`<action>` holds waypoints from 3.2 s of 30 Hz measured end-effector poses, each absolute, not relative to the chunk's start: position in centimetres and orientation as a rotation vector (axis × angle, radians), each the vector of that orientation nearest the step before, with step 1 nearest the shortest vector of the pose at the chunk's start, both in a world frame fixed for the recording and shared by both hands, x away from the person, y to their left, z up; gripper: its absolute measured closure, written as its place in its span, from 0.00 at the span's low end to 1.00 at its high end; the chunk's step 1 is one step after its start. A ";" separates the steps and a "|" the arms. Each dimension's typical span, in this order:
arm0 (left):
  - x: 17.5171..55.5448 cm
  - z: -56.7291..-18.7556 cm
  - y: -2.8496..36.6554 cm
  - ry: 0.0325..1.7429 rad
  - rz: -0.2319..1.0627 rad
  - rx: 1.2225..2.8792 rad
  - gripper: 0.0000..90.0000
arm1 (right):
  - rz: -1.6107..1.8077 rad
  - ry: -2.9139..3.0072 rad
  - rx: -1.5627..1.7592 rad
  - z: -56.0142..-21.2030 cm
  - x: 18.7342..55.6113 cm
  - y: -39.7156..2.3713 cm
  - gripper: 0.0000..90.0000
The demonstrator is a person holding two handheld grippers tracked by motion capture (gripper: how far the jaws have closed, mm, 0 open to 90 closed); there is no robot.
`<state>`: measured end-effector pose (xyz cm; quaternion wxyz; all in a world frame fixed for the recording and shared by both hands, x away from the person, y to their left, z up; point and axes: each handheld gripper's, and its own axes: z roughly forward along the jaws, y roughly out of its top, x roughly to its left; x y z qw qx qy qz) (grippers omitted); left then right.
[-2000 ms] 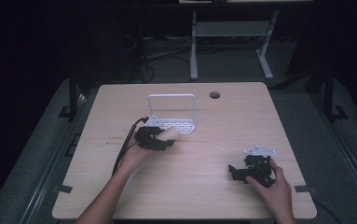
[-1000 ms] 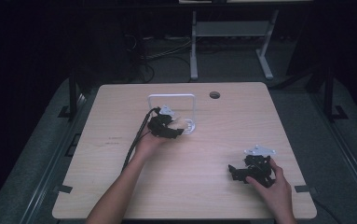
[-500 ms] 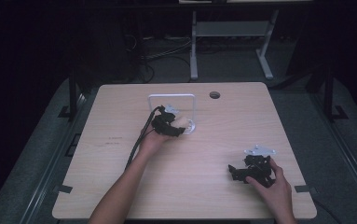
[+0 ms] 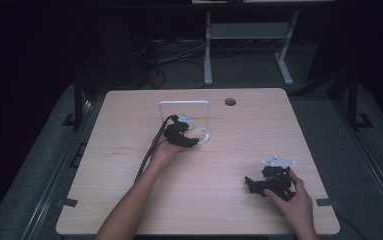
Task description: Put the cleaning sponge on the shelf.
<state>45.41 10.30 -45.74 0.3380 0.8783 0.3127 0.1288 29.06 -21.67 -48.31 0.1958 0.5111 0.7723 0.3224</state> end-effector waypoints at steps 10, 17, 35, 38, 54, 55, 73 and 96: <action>44.3 -43.6 11.1 0.810 0.347 2.233 0.37 | 0.903 2.164 1.432 -48.3 29.1 -21.7 0.01; 43.2 -42.2 11.8 0.803 0.321 2.208 0.54 | 0.903 2.164 1.432 -48.3 29.1 -21.7 0.01; 40.7 -42.5 12.0 0.782 0.185 2.204 1.00 | 0.903 2.164 1.432 -48.3 29.1 -21.7 0.01; 40.3 -43.8 11.7 0.785 0.162 2.221 1.00 | 0.903 2.164 1.433 -48.3 29.1 -21.7 0.01; 41.2 -45.7 13.1 0.871 0.218 2.233 1.00 | 0.903 2.163 1.433 -48.3 29.1 -21.7 0.01; 41.2 -45.7 13.2 0.880 0.220 2.226 1.00 | 0.904 2.163 1.434 -48.3 29.1 -21.7 0.01; 42.3 -45.9 15.4 0.961 0.310 2.194 1.00 | 0.904 2.163 1.434 -48.3 29.1 -21.7 0.01; 40.6 -44.9 16.7 0.948 0.279 2.204 0.94 | 0.904 2.163 1.434 -48.3 29.1 -21.7 0.01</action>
